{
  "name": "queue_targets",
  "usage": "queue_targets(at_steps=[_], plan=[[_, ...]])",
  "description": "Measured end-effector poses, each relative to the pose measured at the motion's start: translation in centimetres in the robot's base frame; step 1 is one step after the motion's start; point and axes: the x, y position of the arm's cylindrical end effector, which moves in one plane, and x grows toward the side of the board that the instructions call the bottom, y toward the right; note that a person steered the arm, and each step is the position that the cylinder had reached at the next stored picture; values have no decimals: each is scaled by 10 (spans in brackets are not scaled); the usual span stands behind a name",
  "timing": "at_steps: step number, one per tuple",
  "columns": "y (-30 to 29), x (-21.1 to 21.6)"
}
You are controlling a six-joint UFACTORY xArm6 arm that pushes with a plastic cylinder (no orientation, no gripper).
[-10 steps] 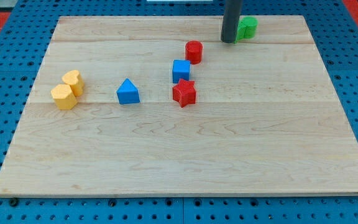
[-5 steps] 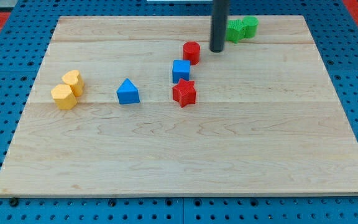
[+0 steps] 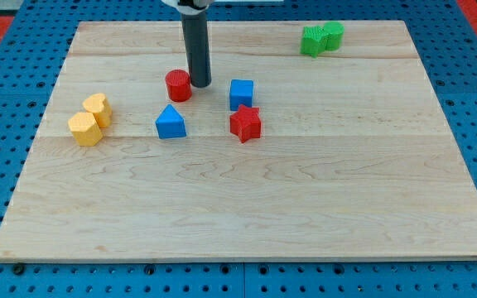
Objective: Slide the red blocks to the bottom center
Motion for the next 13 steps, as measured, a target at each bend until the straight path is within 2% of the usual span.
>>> queue_targets(at_steps=[1, 3, 5, 6, 7, 11, 12, 13], plan=[[-44, -34], [-17, 73], [17, 115], [-5, 137], [4, 143], [94, 72], [130, 87], [77, 112]])
